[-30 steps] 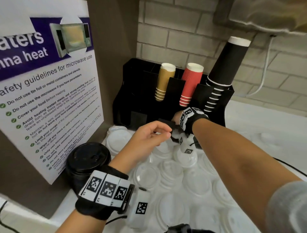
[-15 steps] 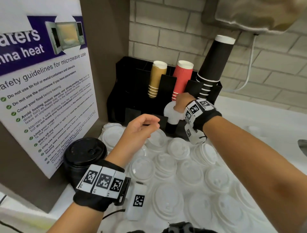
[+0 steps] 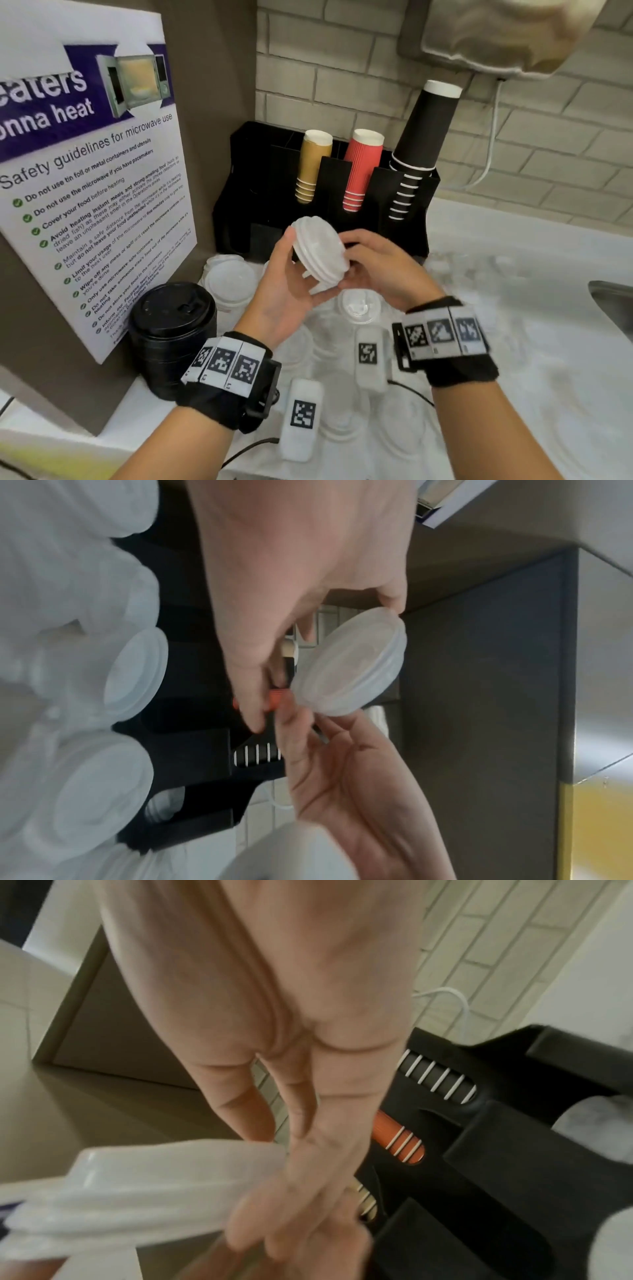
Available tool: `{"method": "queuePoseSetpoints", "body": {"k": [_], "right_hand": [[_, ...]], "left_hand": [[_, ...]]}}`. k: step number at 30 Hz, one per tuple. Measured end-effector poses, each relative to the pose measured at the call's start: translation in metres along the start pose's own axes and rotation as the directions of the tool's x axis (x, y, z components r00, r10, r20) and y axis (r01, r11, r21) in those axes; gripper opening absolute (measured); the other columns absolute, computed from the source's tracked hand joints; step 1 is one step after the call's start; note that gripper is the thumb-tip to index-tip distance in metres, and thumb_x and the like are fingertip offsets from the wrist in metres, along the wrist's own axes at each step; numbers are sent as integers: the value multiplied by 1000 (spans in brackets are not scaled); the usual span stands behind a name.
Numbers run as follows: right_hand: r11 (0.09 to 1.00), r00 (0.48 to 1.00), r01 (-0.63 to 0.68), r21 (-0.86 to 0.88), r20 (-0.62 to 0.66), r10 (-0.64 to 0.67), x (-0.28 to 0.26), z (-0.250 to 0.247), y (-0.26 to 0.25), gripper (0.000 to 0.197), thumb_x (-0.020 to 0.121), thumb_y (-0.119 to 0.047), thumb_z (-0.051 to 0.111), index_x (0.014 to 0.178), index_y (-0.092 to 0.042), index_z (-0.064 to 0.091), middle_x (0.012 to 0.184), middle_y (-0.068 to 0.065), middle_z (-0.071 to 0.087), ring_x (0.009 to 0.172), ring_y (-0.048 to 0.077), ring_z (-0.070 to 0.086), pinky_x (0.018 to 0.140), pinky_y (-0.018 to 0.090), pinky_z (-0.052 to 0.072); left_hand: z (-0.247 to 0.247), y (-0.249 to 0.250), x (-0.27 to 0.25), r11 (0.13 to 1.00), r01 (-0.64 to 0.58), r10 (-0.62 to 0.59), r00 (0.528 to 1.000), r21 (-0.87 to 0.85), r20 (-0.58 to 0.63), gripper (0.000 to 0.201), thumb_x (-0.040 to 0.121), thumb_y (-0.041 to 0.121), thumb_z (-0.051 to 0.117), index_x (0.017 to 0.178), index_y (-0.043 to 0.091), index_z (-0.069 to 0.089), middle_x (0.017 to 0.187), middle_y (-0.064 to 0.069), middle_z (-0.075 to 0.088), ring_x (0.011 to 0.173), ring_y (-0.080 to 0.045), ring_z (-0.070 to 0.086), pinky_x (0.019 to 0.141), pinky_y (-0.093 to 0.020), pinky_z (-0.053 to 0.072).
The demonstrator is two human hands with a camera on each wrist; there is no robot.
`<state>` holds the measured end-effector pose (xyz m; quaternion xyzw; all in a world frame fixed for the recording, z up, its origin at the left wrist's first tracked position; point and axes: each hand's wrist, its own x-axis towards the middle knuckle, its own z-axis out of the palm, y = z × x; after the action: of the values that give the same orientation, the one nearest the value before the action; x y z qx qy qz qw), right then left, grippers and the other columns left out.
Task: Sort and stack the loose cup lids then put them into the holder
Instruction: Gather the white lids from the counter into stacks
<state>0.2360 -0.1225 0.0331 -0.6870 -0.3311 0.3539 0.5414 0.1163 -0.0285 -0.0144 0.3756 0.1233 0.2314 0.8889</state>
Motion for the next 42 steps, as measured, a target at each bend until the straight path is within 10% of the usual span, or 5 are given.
{"method": "queuePoseSetpoints", "body": {"k": [8, 17, 26, 33, 42], "right_hand": [[976, 991, 125, -176, -22, -131, -34, 9, 27, 68, 73, -57, 64, 137, -38, 45, 119, -14, 60, 108, 1, 59, 90, 28, 52], [923, 951, 308, -231, 33, -309, -35, 16, 37, 64, 75, -18, 79, 125, -47, 51, 118, -17, 57, 109, 0, 55, 83, 26, 56], [905, 968, 204, -374, -59, -243, -8, -9, 21, 44, 84, -38, 69, 126, -32, 56, 115, -12, 59, 102, 6, 60, 83, 20, 50], [441, 883, 412, -798, 469, 25, 3, 34, 26, 60, 79, -33, 76, 133, -25, 51, 127, 4, 52, 116, 21, 48, 97, 31, 43], [-372, 619, 785, -496, 649, 442, -8, 101, 52, 84, 79, -38, 72, 149, -27, 25, 157, 0, 18, 144, 25, 9, 115, 47, 13]], "left_hand": [[-5, -16, -9, 994, 89, -91, 996, 61, 22, 57, 87, 54, 56, 130, 16, 61, 129, -15, 64, 121, -31, 61, 96, -51, 52], [-3, -11, -17, 989, 101, -106, 994, 110, 37, 36, 79, 55, 60, 108, 39, 72, 112, -3, 73, 99, -21, 72, 74, -40, 58], [-9, 33, -6, 992, -89, 102, 982, 89, -156, 29, 95, 43, 50, 122, 37, 54, 124, -5, 51, 97, -24, 56, 65, -34, 55], [-3, 72, -6, 959, -184, 215, 968, 216, -130, 40, 75, 49, 57, 112, 36, 55, 111, -1, 56, 90, -22, 57, 65, -32, 53], [-1, 91, -13, 956, -220, 248, 959, 196, -134, 35, 75, 48, 59, 106, 32, 59, 109, 0, 57, 96, -24, 55, 68, -29, 53]]}}
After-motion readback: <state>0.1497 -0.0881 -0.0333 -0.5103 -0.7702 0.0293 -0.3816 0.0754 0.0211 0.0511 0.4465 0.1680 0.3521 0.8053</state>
